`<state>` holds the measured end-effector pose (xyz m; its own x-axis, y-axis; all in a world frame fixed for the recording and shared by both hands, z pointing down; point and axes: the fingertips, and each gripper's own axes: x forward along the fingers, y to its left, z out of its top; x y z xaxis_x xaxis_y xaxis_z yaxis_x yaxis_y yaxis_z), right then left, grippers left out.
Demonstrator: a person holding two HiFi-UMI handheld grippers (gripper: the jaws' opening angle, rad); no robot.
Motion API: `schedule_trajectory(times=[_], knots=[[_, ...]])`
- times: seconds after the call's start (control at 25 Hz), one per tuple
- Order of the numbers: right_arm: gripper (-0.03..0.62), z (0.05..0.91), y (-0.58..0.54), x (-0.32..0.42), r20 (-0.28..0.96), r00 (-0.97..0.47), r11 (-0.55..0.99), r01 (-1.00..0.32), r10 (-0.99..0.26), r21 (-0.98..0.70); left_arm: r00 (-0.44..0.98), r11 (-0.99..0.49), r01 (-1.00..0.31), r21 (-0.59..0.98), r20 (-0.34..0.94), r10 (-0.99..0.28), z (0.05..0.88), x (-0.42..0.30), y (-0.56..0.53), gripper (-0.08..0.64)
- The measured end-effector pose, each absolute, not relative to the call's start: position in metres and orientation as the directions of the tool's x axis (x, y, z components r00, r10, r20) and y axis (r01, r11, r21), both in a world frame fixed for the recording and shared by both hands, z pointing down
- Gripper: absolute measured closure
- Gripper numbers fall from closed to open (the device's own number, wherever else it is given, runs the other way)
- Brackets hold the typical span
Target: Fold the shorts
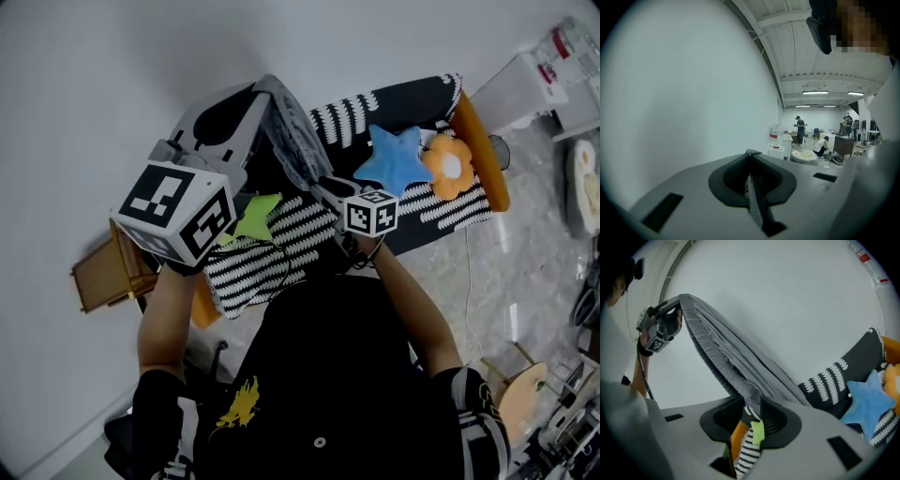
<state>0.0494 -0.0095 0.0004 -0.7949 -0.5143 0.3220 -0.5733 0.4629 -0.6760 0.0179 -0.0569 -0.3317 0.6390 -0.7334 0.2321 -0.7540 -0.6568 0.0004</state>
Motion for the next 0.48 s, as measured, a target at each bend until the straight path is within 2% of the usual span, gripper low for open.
schedule_trajectory(times=[0.12,0.28,0.4,0.48], knots=[[0.565,0.014,-0.019,0.062,0.367,-0.750,0.414,-0.627,-0.550,-0.660,0.614,-0.641,-0.768,-0.022,0.263,-0.744,-0.317,0.004,-0.057,0.538],[0.568,0.010,-0.037,0.115,0.468,-0.677,0.371,-0.718,-0.568,-0.589,0.514,-0.573,-0.816,-0.078,0.358,-0.780,-0.271,-0.050,-0.071,0.538],[0.568,0.000,-0.056,0.151,0.538,-0.643,0.393,-0.763,-0.545,-0.513,0.398,-0.577,-0.782,-0.235,0.525,-0.753,-0.207,-0.095,-0.080,0.538],[0.568,-0.015,-0.068,0.163,0.575,-0.636,0.441,-0.772,-0.515,-0.458,0.340,-0.600,-0.756,-0.262,0.626,-0.702,-0.162,-0.120,-0.077,0.538]])
